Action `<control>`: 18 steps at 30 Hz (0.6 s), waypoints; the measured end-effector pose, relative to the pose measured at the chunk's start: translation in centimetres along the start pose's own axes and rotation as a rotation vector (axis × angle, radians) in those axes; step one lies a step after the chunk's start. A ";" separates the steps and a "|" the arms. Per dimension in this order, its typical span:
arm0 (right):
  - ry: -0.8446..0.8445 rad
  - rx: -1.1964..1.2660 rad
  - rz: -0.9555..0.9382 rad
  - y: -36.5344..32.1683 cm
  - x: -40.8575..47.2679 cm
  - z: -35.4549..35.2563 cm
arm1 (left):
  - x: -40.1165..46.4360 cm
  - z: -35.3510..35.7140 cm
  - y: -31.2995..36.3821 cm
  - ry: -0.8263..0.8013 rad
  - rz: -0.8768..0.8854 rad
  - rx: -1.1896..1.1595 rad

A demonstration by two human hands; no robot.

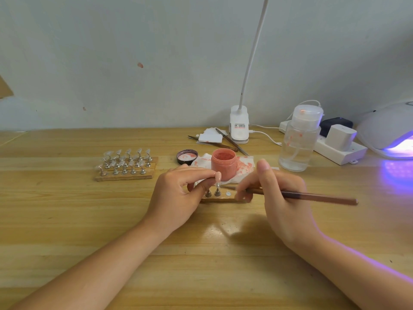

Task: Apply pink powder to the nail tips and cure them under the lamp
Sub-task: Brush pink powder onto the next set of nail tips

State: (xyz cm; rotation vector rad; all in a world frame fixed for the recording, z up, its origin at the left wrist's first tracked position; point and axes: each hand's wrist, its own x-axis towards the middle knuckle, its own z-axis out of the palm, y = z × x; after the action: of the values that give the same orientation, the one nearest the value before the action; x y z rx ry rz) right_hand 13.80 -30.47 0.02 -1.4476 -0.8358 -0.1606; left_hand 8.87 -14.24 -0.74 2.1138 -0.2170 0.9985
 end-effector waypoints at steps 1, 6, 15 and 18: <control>0.003 0.012 0.007 0.0 -0.1 0.0 | 0.0 0.0 0.0 0.002 0.001 -0.007; 0.034 -0.054 -0.106 0.2 0.1 0.0 | 0.0 0.1 -0.3 0.003 0.008 -0.006; 0.037 -0.047 -0.108 0.1 0.0 0.0 | 0.0 0.1 -0.4 -0.001 0.027 -0.007; 0.013 0.006 0.021 0.0 -0.1 0.0 | 0.0 0.1 -0.4 -0.007 0.043 -0.010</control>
State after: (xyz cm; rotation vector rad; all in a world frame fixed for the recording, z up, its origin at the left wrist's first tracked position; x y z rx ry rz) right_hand 13.72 -30.51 -0.09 -1.4476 -0.8093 -0.1516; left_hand 9.12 -14.06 -1.00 2.1119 -0.2708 1.0135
